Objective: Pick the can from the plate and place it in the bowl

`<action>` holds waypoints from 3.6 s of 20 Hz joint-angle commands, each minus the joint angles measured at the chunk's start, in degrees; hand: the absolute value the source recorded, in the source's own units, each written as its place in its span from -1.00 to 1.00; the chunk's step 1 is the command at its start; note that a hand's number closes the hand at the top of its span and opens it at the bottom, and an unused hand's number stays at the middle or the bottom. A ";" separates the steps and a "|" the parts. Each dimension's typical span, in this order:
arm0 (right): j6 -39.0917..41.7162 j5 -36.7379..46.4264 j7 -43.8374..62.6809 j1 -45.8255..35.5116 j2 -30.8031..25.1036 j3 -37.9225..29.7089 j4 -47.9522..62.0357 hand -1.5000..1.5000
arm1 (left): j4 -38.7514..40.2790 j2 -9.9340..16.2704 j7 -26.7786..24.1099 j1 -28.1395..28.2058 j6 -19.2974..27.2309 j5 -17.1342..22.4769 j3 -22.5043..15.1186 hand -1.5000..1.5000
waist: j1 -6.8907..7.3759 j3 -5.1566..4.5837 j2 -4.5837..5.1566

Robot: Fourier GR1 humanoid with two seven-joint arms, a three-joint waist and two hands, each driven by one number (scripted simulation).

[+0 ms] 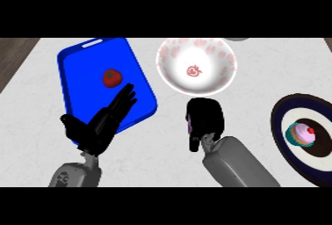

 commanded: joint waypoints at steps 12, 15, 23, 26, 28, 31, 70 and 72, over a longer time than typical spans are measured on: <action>-7.27 -7.01 31.32 -29.60 4.01 19.17 -8.27 1.00 | 1.62 1.16 -0.39 -0.22 -0.21 1.05 2.85 0.00 | -2.65 0.02 -1.02; -6.84 -7.58 33.27 -35.34 4.01 17.84 -7.19 1.00 | 0.93 1.09 -0.57 0.89 0.17 0.41 2.40 0.00 | -2.86 0.03 -0.96; -6.41 -8.71 31.73 -42.93 4.00 10.23 -3.75 1.00 | 0.26 1.49 -0.25 1.61 -0.12 1.01 3.14 0.00 | -4.30 0.08 -0.73; -8.53 -5.95 26.20 -44.89 4.00 5.06 2.46 1.00 | 0.58 1.99 -1.15 0.96 -0.24 1.02 3.88 0.00 | -4.48 0.08 -0.42; -11.19 -5.56 27.66 -44.52 4.01 7.15 4.00 1.00 | 1.19 1.36 -2.51 2.19 -0.27 0.51 3.18 0.00 | -4.19 0.06 -0.40; -11.23 -4.87 20.50 -46.74 4.01 1.47 10.98 1.00 | 3.22 1.32 -4.00 1.38 -0.19 0.00 3.75 0.00 | -4.41 0.07 -0.11; -60.93 -20.40 -37.49 -39.13 3.74 -35.23 44.74 -1.00 | -2.56 0.92 1.43 0.59 0.57 0.74 2.67 0.00 | -3.29 0.40 0.27; -59.42 -25.10 -43.85 -36.16 3.96 -35.05 39.83 -1.00 | 1.40 -0.09 -1.23 -0.18 1.61 -1.28 2.32 0.00 | -4.41 0.32 0.09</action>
